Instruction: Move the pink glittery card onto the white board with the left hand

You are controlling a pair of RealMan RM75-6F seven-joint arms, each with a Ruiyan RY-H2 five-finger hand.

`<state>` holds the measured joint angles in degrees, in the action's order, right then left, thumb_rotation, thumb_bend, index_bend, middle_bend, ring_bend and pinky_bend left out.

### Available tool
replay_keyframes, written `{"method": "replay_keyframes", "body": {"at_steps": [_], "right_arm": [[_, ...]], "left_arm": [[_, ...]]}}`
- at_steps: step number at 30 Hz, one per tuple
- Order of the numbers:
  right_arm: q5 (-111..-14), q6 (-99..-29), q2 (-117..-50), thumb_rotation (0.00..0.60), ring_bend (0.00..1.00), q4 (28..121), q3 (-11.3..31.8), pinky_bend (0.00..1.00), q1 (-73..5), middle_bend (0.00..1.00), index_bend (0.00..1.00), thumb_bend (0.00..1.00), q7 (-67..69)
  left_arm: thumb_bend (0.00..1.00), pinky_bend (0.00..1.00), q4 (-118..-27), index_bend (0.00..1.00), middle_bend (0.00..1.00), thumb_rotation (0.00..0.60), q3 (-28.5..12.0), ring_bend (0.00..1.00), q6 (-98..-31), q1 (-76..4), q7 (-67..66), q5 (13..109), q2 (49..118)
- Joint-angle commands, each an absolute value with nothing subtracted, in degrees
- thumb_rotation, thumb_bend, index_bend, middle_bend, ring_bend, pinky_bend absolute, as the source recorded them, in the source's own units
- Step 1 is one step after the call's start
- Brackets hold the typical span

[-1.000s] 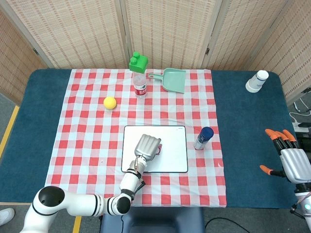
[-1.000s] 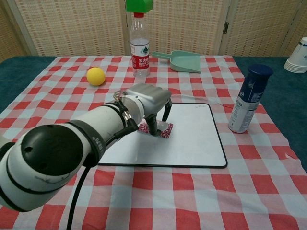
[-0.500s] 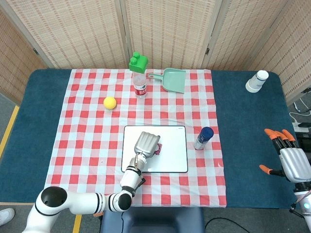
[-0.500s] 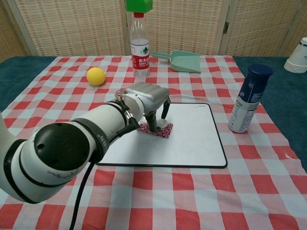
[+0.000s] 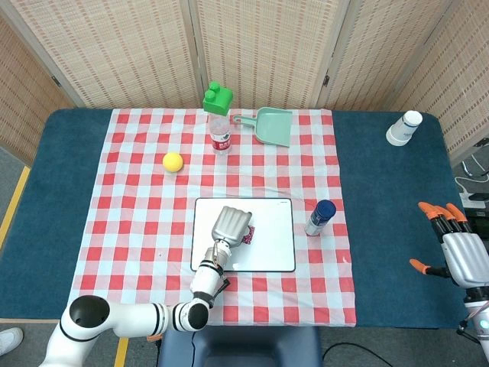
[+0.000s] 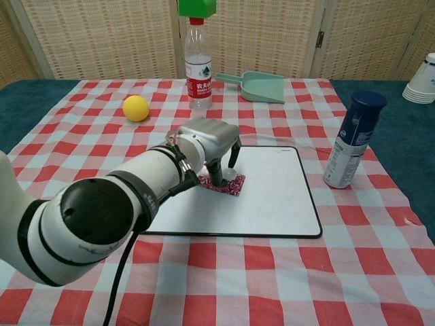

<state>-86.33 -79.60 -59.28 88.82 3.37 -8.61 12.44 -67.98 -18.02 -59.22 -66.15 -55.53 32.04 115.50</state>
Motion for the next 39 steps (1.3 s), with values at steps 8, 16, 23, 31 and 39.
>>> {"method": "replay_keyframes", "body": {"at_steps": [8,16,23,31,39], "right_arm": [[-86.1,-79.3,-59.4,0.6,0.0,88.9,3.5,0.0,-8.7,0.11,0.0,0.0,12.1],[-86.1,-79.4,-59.3,0.6,0.0,88.8,3.4,0.0,-8.6,0.11,0.0,0.0,12.3],[-86.8,-79.6,-59.4,0.6,0.0,89.1,3.1,0.0,-8.5,0.11,0.0,0.0,12.1],[-88.0,-79.7,-59.8,0.6,0.0,89.9,2.5,0.0,-8.6,0.11,0.0,0.0,10.3],[-87.8,-79.2,-60.2,0.6,0.0,90.2,2.4,0.0,-8.8,0.11,0.0,0.01,8.8]], "left_arm": [[0.31,1.0,-69.5,0.38,1.0,0.6,-18.1,1.0,-59.9,-65.6,-55.4,33.0,113.8],[0.31,1.0,-76.7,0.41,1.0,0.6,-17.6,1.0,-64.2,-63.2,-56.0,34.5,108.5],[0.29,1.0,-90.0,0.5,0.91,0.6,-13.1,0.97,-73.4,-51.6,-44.0,44.9,95.6],[0.26,0.56,-81.8,0.23,0.35,0.6,-2.0,0.39,-81.6,-33.3,-5.7,68.1,86.8],[0.24,0.05,-75.4,0.0,0.0,0.6,4.2,0.0,-85.8,-23.7,3.5,74.7,84.4]]}}
